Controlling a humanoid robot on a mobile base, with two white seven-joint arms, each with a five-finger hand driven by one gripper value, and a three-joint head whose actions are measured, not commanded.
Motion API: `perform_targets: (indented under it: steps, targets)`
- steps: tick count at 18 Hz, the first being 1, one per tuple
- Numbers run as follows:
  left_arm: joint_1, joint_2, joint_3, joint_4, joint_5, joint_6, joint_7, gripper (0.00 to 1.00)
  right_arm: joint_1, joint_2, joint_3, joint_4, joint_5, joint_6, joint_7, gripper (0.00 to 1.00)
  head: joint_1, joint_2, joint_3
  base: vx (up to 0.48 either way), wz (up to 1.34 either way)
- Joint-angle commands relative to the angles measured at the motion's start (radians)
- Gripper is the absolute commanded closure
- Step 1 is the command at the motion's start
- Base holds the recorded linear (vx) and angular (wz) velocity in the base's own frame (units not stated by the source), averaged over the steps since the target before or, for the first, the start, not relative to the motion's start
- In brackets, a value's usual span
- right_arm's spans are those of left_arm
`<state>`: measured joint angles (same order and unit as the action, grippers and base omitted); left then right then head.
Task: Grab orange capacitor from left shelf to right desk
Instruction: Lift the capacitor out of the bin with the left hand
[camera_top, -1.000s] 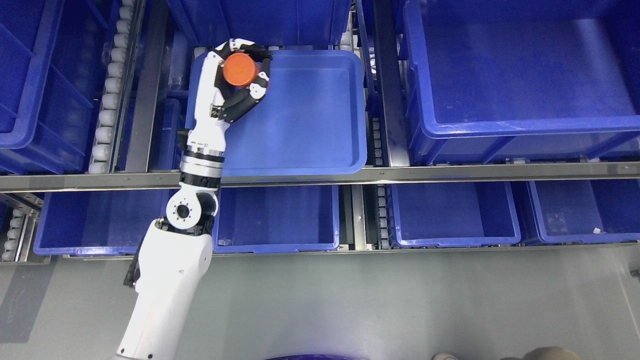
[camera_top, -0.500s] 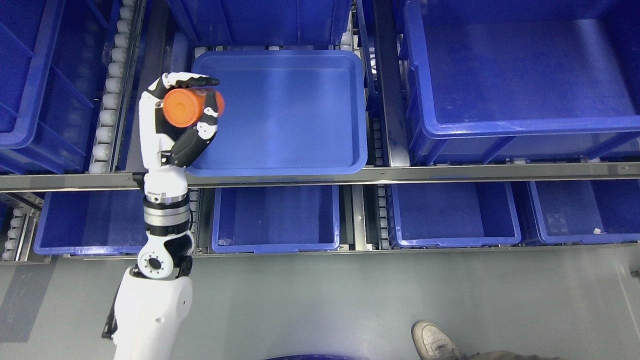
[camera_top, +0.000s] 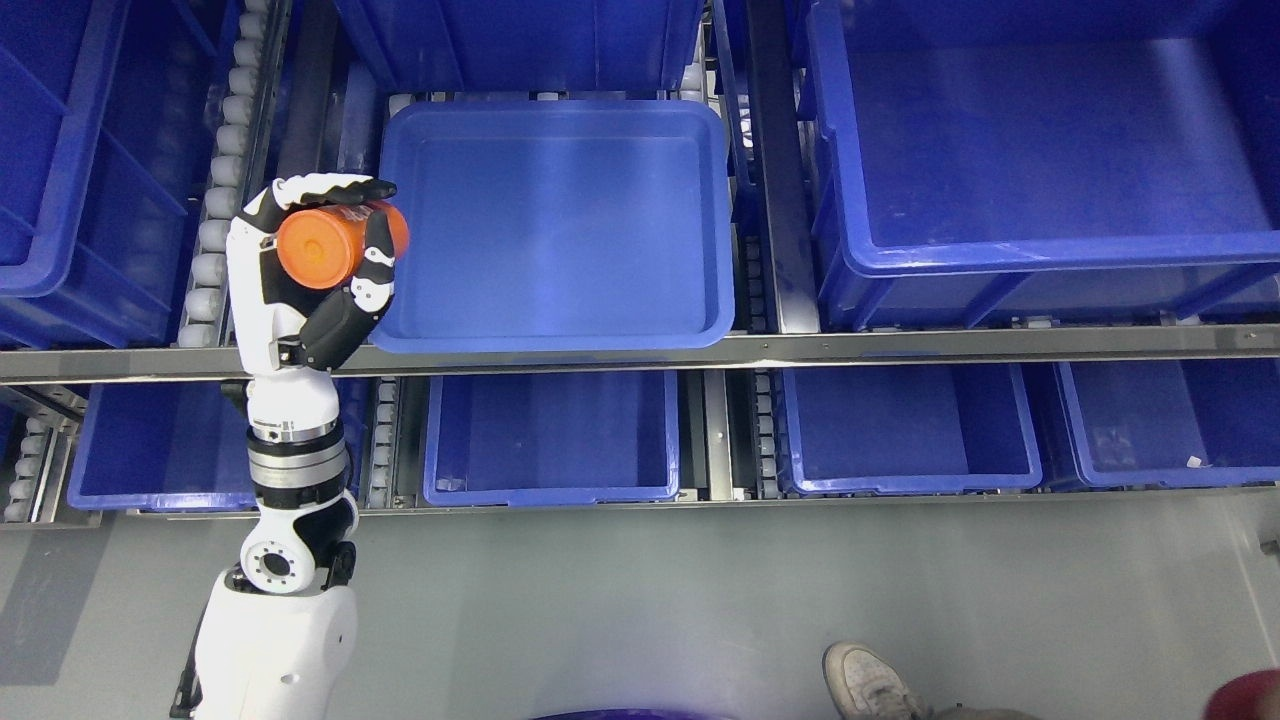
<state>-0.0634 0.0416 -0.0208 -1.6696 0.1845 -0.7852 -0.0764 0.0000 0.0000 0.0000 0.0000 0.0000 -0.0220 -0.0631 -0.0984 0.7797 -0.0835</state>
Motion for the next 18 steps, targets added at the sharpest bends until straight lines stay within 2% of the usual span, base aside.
perform_targets:
  steps: [1,18]
  targets:
    - [0.025,0.017,0.047,-0.050,0.001,0.000,0.000,0.98,0.020,-0.017,-0.017,-0.017,0.003,0.001,0.000,0.00,0.0000,0.000,0.000,0.000,0.00]
    - [0.025,0.018,0.048,-0.050,0.001,0.000,0.000,0.98,0.020,-0.017,-0.017,-0.017,0.003,0.001,0.000,0.00,0.0000,0.000,0.000,-0.034,0.05]
